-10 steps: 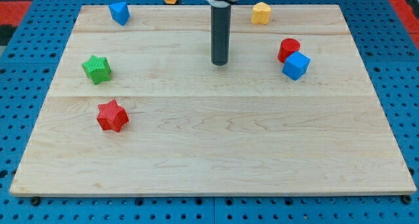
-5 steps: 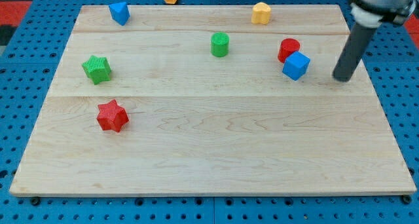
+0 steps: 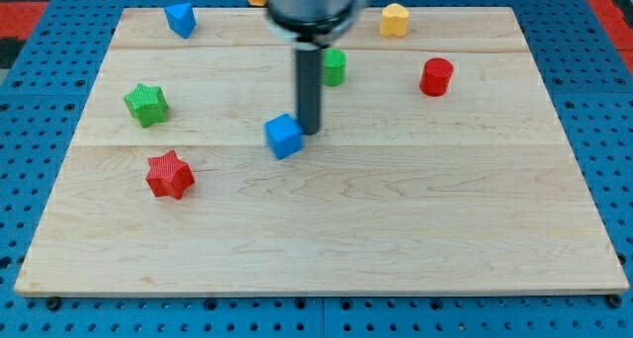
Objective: Place the blue cube and the green circle in a diagonal line
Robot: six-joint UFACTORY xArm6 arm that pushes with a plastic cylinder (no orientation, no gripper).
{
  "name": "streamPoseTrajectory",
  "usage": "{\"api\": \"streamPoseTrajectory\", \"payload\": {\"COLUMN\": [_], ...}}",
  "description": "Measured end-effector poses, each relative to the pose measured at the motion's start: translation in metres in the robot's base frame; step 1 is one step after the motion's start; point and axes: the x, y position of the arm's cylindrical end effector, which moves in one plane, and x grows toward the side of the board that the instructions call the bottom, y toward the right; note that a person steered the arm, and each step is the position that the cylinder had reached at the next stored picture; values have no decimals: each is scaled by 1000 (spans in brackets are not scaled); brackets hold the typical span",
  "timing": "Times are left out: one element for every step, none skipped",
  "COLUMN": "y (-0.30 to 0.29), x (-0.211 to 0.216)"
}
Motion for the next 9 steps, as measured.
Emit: {"api": "streamPoseTrajectory", "payload": {"y": [-66,-121,-140,-140,-140,-147,-150,-207,-234], "x": [16,29,30,29,29,29,29,33,62]}}
